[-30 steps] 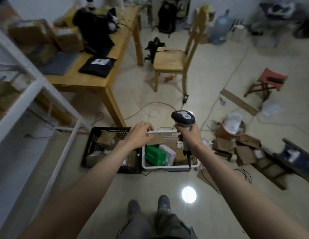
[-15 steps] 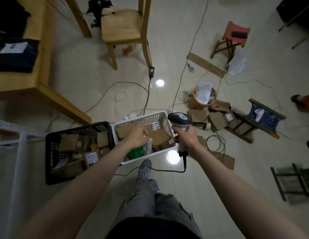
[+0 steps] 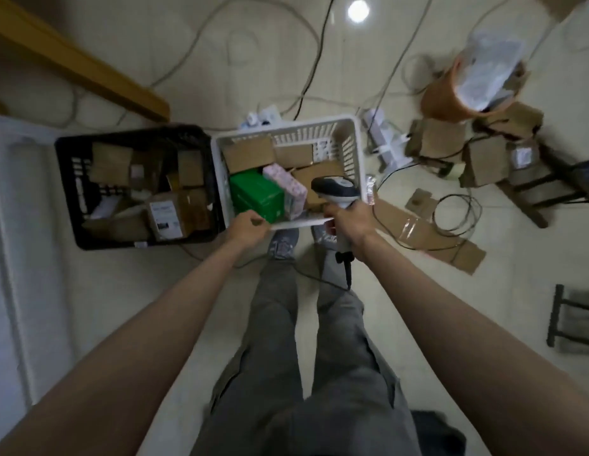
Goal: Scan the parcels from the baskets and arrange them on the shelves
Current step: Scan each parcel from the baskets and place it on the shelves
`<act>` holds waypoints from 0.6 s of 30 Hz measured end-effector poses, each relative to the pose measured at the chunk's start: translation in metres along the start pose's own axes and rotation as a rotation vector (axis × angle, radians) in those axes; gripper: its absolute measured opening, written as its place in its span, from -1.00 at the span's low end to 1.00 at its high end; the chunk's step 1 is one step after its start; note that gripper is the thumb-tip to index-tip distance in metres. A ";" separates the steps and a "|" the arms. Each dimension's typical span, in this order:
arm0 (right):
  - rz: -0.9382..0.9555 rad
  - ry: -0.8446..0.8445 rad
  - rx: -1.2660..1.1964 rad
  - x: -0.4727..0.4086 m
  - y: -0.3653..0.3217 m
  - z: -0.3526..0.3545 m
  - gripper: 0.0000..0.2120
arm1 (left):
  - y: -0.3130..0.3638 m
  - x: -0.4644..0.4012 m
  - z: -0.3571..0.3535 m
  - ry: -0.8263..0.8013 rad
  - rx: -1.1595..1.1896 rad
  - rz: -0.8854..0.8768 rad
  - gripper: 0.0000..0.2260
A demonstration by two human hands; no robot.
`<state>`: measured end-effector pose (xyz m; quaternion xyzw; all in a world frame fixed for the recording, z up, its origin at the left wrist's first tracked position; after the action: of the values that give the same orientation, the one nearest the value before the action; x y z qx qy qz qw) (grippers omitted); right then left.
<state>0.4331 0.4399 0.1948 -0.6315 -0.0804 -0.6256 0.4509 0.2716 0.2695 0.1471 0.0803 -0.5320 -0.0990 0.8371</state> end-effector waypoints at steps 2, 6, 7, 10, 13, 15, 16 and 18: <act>-0.041 -0.046 0.035 -0.043 0.021 -0.019 -0.93 | -0.025 -0.031 -0.015 0.034 0.123 0.130 -0.73; -0.075 -0.116 0.013 -0.123 0.063 -0.062 -0.84 | -0.073 -0.110 -0.047 0.106 0.332 0.284 -0.63; -0.083 -0.133 -0.008 -0.141 0.074 -0.073 -0.82 | -0.083 -0.131 -0.055 0.114 0.393 0.324 -0.58; -0.101 -0.143 -0.060 -0.186 0.103 -0.098 -0.71 | -0.107 -0.192 -0.080 0.095 0.566 0.438 -0.17; -0.116 -0.126 -0.087 -0.214 0.125 -0.114 -0.72 | -0.117 -0.244 -0.102 0.000 0.773 0.462 0.04; -0.122 -0.108 -0.098 -0.225 0.135 -0.118 -0.75 | -0.119 -0.268 -0.111 -0.050 0.893 0.461 -0.01; -0.122 -0.109 -0.109 -0.228 0.139 -0.120 -0.79 | -0.121 -0.277 -0.114 -0.057 0.940 0.470 -0.06; -0.123 -0.118 -0.130 -0.229 0.144 -0.121 -0.95 | -0.119 -0.284 -0.117 -0.063 0.994 0.486 -0.26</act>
<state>0.3953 0.3816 -0.0936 -0.6891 -0.1048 -0.6175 0.3645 0.2503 0.2288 -0.1791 0.3376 -0.5428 0.3576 0.6808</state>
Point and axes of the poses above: each hand's wrist, its own x-axis away from the middle knuckle, its own z-axis out of the back of the hand, y = z × x, the point moved 7 cm from there along -x, towards the middle knuckle
